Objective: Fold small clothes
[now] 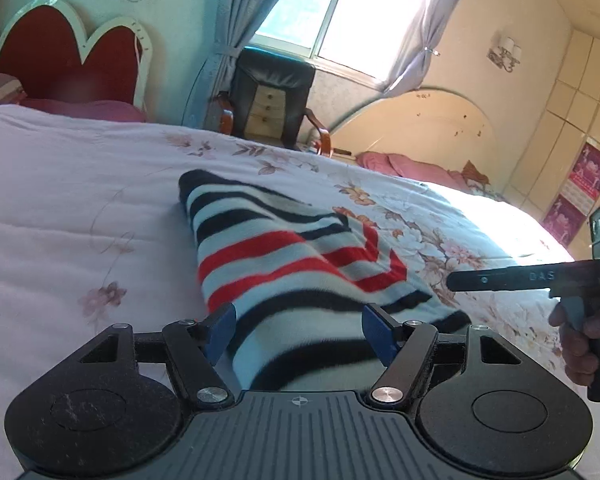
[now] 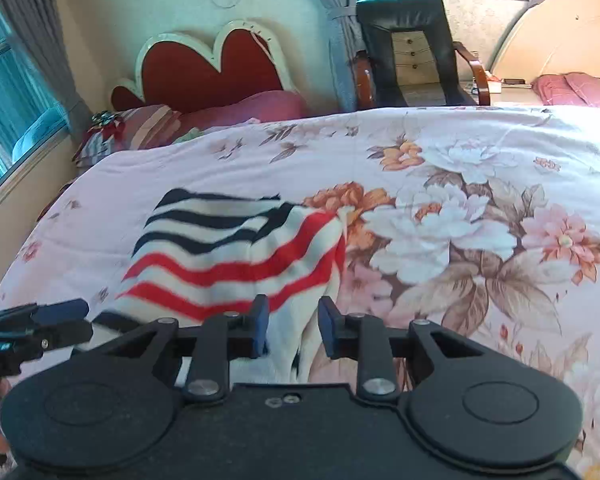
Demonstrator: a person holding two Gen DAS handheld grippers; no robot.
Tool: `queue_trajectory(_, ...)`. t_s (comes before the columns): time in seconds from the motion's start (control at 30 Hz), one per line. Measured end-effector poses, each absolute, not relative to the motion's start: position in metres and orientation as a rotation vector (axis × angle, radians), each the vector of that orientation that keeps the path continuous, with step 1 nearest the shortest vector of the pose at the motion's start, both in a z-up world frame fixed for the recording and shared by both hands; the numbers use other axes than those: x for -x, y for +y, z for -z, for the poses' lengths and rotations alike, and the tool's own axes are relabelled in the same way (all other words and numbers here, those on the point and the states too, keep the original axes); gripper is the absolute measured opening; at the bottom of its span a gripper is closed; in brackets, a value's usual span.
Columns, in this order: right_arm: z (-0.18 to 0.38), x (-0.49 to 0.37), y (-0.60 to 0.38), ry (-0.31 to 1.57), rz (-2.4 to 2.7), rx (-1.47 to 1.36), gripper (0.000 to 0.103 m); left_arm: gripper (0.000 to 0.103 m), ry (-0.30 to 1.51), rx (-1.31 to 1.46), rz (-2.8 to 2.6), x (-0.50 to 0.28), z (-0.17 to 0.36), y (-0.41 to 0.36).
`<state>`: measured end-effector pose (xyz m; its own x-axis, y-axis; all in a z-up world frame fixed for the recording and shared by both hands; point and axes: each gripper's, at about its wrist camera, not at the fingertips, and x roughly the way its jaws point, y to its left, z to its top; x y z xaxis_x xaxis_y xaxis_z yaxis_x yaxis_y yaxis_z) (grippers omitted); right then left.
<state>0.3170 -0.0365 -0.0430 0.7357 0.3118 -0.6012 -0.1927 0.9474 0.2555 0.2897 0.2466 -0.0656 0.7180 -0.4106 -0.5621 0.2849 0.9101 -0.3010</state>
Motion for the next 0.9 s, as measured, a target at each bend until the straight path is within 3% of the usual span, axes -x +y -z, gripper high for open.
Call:
queue_trajectory(0.2, 0.073, -0.282, -0.025, 0.733, -0.283, -0.05, 0.027, 0.069, 0.822, 0.161, 0.345, -0.283, 0.11, 0.232)
queue_trajectory(0.3, 0.081, -0.285, -0.027, 0.733, -0.23, -0.053, 0.036, 0.069, 0.776, 0.12, 0.307, -0.262, 0.097, 0.221)
queue_trajectory(0.43, 0.066, -0.248, -0.025, 0.673, -0.08, 0.01, 0.032, 0.073, 0.709, 0.131, 0.236, -0.211, 0.073, 0.222)
queue_trajectory(0.47, 0.061, -0.232, -0.028, 0.652, -0.081, 0.006, 0.04, 0.091, 0.694, 0.131, 0.209, -0.198, 0.066, 0.223)
queue_trajectory(0.5, 0.055, -0.216, -0.033, 0.632, -0.093, -0.017, 0.046, 0.1, 0.666, 0.132, 0.183, -0.181, 0.058, 0.223)
queue_trajectory(0.57, 0.043, -0.181, -0.039, 0.602, -0.106, -0.048, 0.081, 0.103, 0.615, 0.137, 0.162, -0.151, 0.043, 0.221)
queue_trajectory(0.77, 0.011, -0.085, -0.028, 0.539, -0.155, -0.062, 0.1, 0.103, 0.557, 0.153, 0.164, -0.069, 0.006, 0.207)
queue_trajectory(0.9, -0.004, -0.03, -0.013, 0.496, -0.156, -0.029, 0.102, 0.103, 0.52, 0.127, 0.16, -0.018, -0.017, 0.199)
